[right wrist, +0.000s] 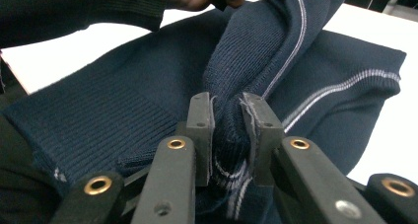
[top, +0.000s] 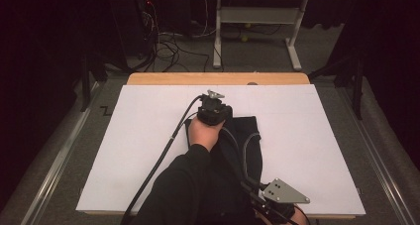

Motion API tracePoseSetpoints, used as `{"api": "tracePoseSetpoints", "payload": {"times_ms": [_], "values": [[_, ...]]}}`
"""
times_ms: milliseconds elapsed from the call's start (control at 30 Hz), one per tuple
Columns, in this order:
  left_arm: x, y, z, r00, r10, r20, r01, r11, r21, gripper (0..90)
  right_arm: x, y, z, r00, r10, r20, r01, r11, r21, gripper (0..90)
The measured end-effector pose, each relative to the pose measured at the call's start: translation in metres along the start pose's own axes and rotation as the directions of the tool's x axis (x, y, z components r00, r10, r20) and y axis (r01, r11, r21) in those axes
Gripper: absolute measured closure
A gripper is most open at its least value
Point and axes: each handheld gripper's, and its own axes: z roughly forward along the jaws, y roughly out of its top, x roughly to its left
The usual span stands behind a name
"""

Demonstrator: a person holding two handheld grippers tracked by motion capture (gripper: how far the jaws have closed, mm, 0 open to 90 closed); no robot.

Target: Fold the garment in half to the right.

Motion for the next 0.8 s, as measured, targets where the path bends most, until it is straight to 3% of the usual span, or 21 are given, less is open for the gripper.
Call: {"api": "tracePoseSetpoints", "payload": {"times_ms": [467,533,667,800], "values": [[-0.025,0.002,0.016,0.9986,0.025,0.046,-0.025,0.9997,0.0,70.7,-0.005,-0.012,-0.009,0.9996,0.013,0.024,-0.014,0.9987,0.049,74.6],[-0.029,0.004,0.016,0.998,0.031,0.055,-0.03,0.9994,-0.015,66.7,-0.005,-0.013,-0.012,0.999,0.01,0.044,-0.012,0.9986,0.052,71.2],[-0.037,0.008,0.014,0.9965,0.055,0.063,-0.051,0.9974,-0.051,52.9,-0.007,-0.011,-0.023,0.9958,0.016,0.09,-0.016,0.9999,0.002,61.6],[-0.039,0.01,0.008,0.9956,0.072,0.06,-0.067,0.9949,-0.076,42.4,-0.012,-0.011,-0.026,0.9951,0.037,0.092,-0.036,0.9993,-0.015,59.4]]}}
